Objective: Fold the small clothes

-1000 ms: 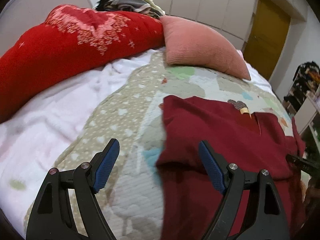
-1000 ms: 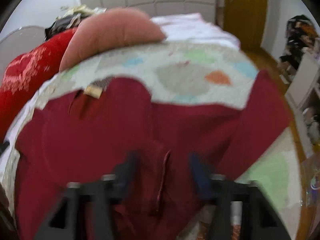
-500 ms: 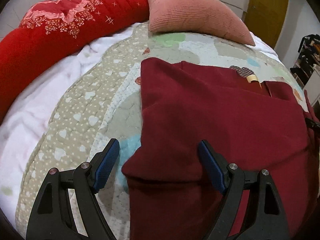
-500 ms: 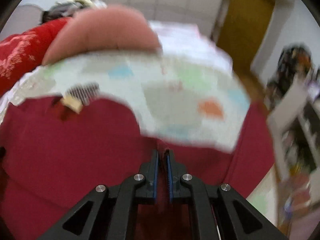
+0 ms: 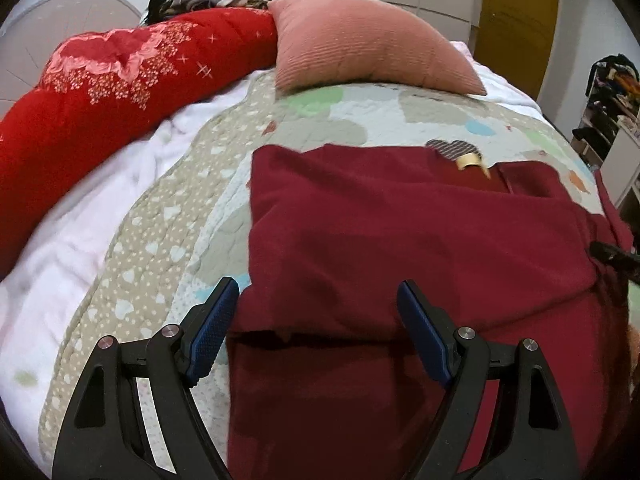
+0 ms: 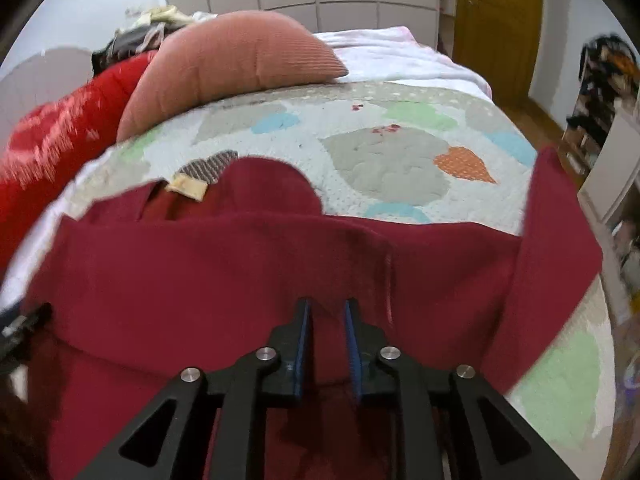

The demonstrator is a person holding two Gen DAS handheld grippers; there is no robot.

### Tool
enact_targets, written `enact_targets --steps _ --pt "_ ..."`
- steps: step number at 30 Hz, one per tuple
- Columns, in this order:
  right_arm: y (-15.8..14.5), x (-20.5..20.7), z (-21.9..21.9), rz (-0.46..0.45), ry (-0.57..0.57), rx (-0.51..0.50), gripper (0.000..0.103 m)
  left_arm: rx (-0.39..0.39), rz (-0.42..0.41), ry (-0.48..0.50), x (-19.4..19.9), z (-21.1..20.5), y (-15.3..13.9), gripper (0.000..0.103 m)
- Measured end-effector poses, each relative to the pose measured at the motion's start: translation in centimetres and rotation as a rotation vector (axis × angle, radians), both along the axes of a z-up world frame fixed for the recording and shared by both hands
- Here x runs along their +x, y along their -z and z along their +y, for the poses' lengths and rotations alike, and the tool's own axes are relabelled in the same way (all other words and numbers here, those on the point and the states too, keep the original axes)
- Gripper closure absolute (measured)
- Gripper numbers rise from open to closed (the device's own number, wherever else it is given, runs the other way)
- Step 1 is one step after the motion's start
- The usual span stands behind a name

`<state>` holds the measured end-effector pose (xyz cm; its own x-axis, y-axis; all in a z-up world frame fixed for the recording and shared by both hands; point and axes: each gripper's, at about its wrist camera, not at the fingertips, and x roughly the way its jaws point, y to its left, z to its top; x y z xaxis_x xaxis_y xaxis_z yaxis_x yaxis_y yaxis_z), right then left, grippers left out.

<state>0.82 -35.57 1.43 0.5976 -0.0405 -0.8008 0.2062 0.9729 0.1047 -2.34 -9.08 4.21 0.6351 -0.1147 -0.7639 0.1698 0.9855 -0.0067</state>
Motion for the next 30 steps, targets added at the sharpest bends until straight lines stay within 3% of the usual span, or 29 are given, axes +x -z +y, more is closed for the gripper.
enact_targets --steps 2,4,5,8,11,16,21,24,26,28,30 --pt "-1.0 -1.2 -1.7 -0.032 0.043 0.019 0.081 -0.030 -0.009 -0.008 -0.1 -0.1 -0.3 0.021" --pt "-2.1 -2.1 -4.1 -0.053 0.119 -0.014 0.065 -0.055 -0.020 -0.021 -0.2 -0.4 -0.4 0.021" --pt "-2.5 -2.4 -5.4 -0.063 0.159 -0.024 0.063 -0.059 -0.018 -0.024 -0.2 -0.6 -0.4 0.021" --pt "-3.1 -2.3 -9.4 -0.064 0.275 -0.005 0.061 -0.038 -0.031 -0.026 -0.6 -1.3 -0.3 0.021" --pt "-3.1 -1.0 -13.5 -0.048 0.389 -0.001 0.053 -0.051 -0.090 -0.034 -1.6 -1.2 -1.4 0.021" --pt "-1.3 3.4 -18.7 0.024 0.463 0.003 0.049 -0.068 -0.186 -0.034 -3.1 -0.6 -3.3 0.021" --pt "1.2 6.1 -23.1 0.012 0.573 0.040 0.044 -0.023 -0.127 -0.010 -2.4 -1.2 -1.8 0.021" --pt "1.7 6.6 -23.8 -0.006 0.562 0.012 0.043 -0.010 -0.091 -0.005 -2.1 -1.5 -0.7 0.021" --pt "1.8 7.4 -23.9 0.036 0.496 -0.042 0.050 -0.006 -0.078 -0.010 -2.1 -1.5 -0.4 0.021" --pt "1.7 6.8 -24.7 0.041 0.499 -0.025 0.066 -0.016 -0.079 -0.013 -2.2 -1.4 -0.4 0.021" --pt "1.2 5.4 -25.7 0.017 0.508 0.049 0.094 -0.019 -0.083 -0.015 -2.4 -1.1 -0.6 0.021"
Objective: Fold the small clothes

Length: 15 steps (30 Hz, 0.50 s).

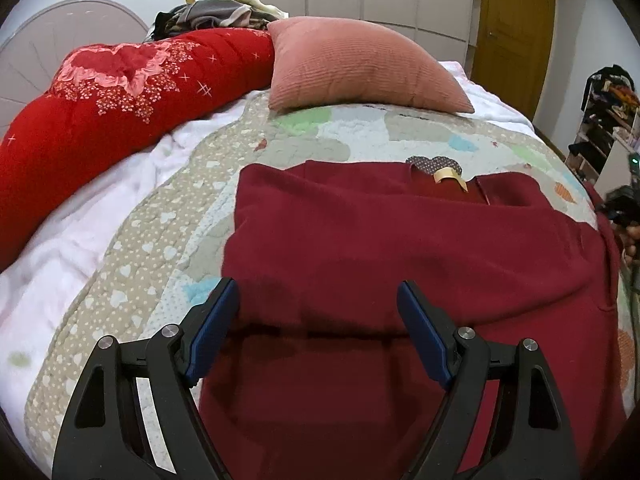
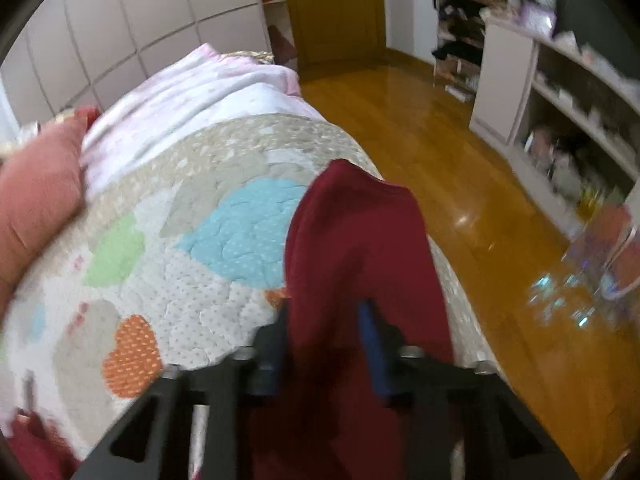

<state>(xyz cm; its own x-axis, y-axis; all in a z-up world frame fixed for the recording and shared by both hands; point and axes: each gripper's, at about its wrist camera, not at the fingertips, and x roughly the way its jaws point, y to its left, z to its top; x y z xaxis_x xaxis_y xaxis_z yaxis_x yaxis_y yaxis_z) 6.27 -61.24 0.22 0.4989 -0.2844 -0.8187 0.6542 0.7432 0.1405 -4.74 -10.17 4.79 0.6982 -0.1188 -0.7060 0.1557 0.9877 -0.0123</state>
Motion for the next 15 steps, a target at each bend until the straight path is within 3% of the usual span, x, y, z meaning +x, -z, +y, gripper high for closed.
enact_targets --steps 3,9,15 --pt "-1.5 -3.3 -0.7 -0.096 -0.026 0.089 0.095 -0.008 0.000 -0.011 -0.2 0.6 -0.3 0.021" --pt "-6.4 -11.6 0.0 -0.334 -0.108 0.128 0.095 -0.051 0.014 -0.034 -1.0 1.8 -0.7 0.021" --pt "-11.8 -13.5 4.5 -0.491 -0.305 0.188 0.095 -0.104 0.018 -0.043 -2.1 2.9 -1.9 0.021"
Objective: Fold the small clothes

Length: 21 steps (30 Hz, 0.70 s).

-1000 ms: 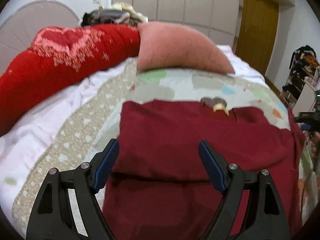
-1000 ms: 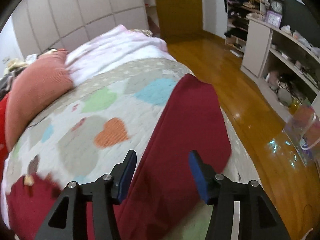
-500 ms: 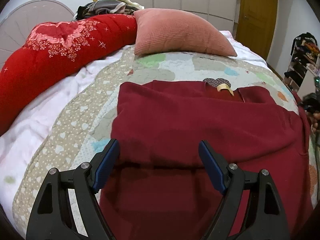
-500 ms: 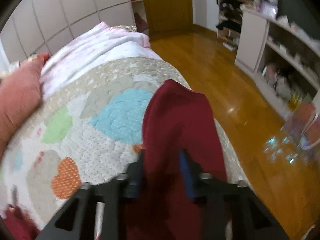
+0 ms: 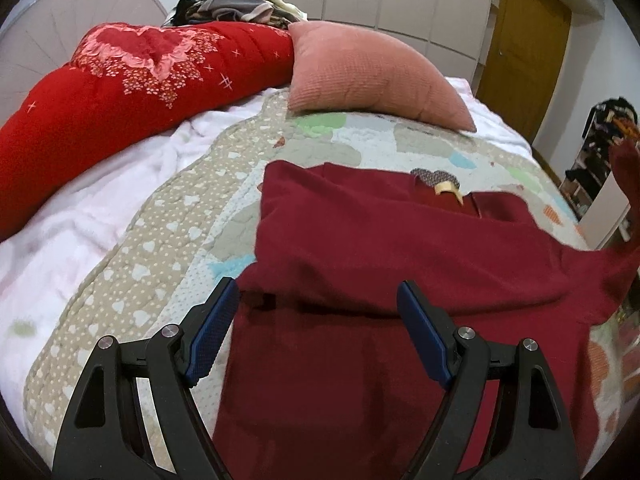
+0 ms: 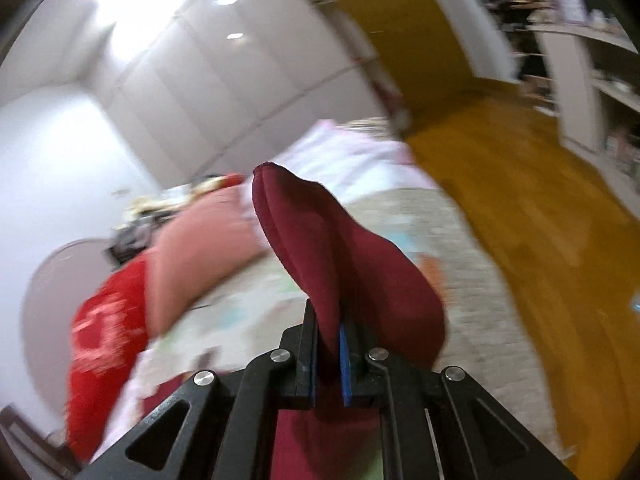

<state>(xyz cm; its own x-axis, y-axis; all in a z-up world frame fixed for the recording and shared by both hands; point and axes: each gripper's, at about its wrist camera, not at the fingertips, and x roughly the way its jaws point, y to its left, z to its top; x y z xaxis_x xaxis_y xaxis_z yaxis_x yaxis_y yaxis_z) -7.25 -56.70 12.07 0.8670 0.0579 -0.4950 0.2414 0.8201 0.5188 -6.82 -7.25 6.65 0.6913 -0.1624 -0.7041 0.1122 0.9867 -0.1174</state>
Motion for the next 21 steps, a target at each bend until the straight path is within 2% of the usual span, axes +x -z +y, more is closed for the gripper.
enact_targets --steps 4,7,9,11,13,15,17,19,21 --pt "-2.8 2.2 9.1 -0.068 -0.243 -0.052 0.095 -0.035 -0.015 -0.028 -0.2 1.3 -0.9 0.021" --pt "-2.3 4.8 17.3 -0.091 -0.438 -0.088 0.095 -0.053 -0.009 -0.045 0.0 2.3 -1.1 0.021" --pt "-0.3 6.7 22.7 -0.088 -0.523 -0.137 0.095 -0.061 -0.002 -0.044 0.3 2.6 -1.0 0.021" --pt "3.2 8.4 26.1 -0.041 -0.571 -0.108 0.095 -0.063 0.009 -0.037 0.6 2.9 -0.7 0.021" --pt "8.3 10.7 29.1 0.126 -0.646 -0.034 0.094 -0.064 0.015 -0.024 0.9 3.0 -0.5 0.021" --pt "12.5 11.7 30.7 0.287 -0.675 0.013 0.092 -0.073 0.022 -0.002 1.3 3.2 -0.4 0.021" --pt "13.1 11.2 29.9 0.240 -0.649 0.073 0.087 -0.084 0.028 0.016 1.9 3.2 -0.3 0.021" --pt "12.5 9.7 28.1 0.196 -0.592 0.167 0.060 -0.097 0.038 0.017 2.9 3.1 -0.2 0.021" --pt "11.3 7.9 26.7 0.130 -0.536 0.189 0.052 -0.132 0.057 0.024 3.9 2.8 -0.2 0.021"
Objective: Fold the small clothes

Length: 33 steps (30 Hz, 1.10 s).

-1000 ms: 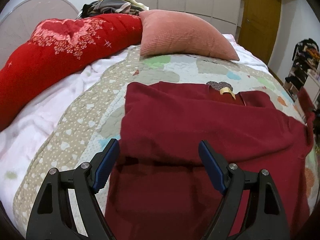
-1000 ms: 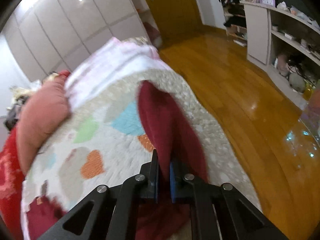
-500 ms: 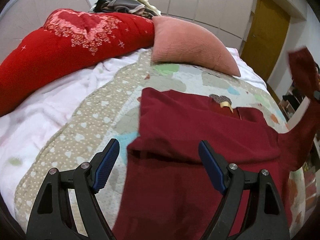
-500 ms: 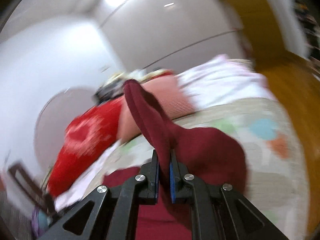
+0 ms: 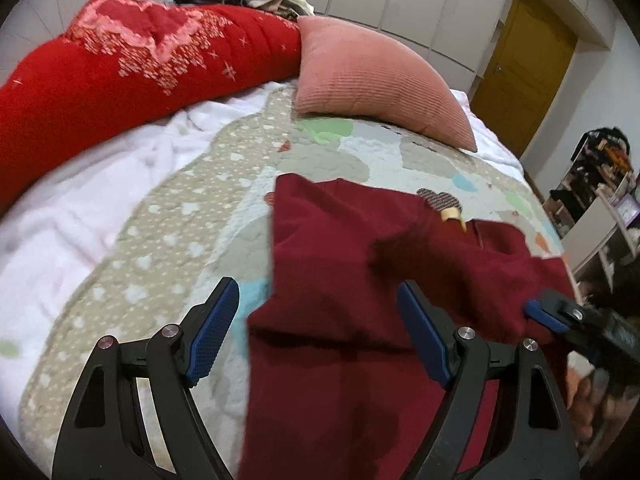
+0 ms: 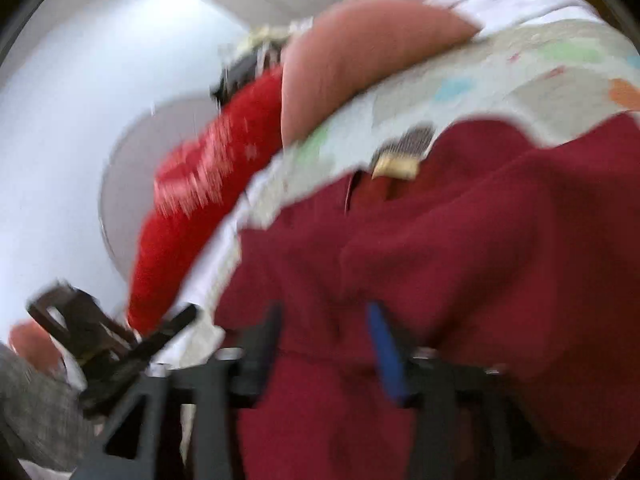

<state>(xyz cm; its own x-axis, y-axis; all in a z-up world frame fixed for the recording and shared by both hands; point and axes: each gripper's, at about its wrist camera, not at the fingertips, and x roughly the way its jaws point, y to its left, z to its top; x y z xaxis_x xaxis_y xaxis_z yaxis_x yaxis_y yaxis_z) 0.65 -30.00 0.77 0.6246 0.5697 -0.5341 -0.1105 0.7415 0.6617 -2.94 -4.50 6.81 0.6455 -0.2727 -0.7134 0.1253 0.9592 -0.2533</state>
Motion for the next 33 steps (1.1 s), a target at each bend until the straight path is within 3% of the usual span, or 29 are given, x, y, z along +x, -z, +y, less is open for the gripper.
enact_targets --steps 2,7,11,14,15,17,20,23,24,28,33 --pt "-1.1 -1.1 -0.7 -0.039 0.019 -0.034 0.052 -0.051 0.028 0.018 0.8 -0.4 0.1 0.021" --pt "-2.1 -2.3 -1.0 -0.030 0.043 -0.088 0.052 -0.119 0.103 0.046 1.9 -1.5 0.7 0.021" --pt "-2.3 -4.5 -3.1 -0.032 0.071 -0.067 0.052 -0.063 0.102 0.045 2.3 -2.7 1.2 0.021" --pt "-1.6 -5.3 -4.0 -0.010 0.090 -0.064 0.052 0.001 0.102 0.101 2.4 -4.8 1.7 0.021" --pt "-1.6 -5.5 -4.1 -0.010 0.096 -0.062 0.051 0.016 0.108 0.119 2.5 -5.3 2.0 0.023" --pt "-1.4 -6.0 -4.5 -0.008 0.107 -0.048 0.051 0.052 0.112 0.175 2.4 -6.7 2.4 0.041" --pt "-1.2 -6.5 -5.3 -0.007 0.118 -0.005 0.051 0.124 0.100 0.232 2.3 -8.3 3.1 0.046" --pt "-0.9 -6.7 -5.8 0.000 0.134 0.004 0.051 0.095 0.138 0.224 3.2 -7.7 3.8 0.066" --pt "-0.9 -6.9 -5.9 -0.002 0.140 0.005 0.051 0.089 0.144 0.213 3.4 -7.3 3.7 0.085" --pt "-1.5 -7.4 -6.8 -0.022 0.181 -0.008 0.051 0.021 0.141 0.226 3.8 -6.0 1.7 0.090" --pt "-3.3 -7.6 -8.3 -0.041 0.276 -0.076 0.051 0.003 -0.001 0.199 3.9 -4.1 -3.0 0.090"
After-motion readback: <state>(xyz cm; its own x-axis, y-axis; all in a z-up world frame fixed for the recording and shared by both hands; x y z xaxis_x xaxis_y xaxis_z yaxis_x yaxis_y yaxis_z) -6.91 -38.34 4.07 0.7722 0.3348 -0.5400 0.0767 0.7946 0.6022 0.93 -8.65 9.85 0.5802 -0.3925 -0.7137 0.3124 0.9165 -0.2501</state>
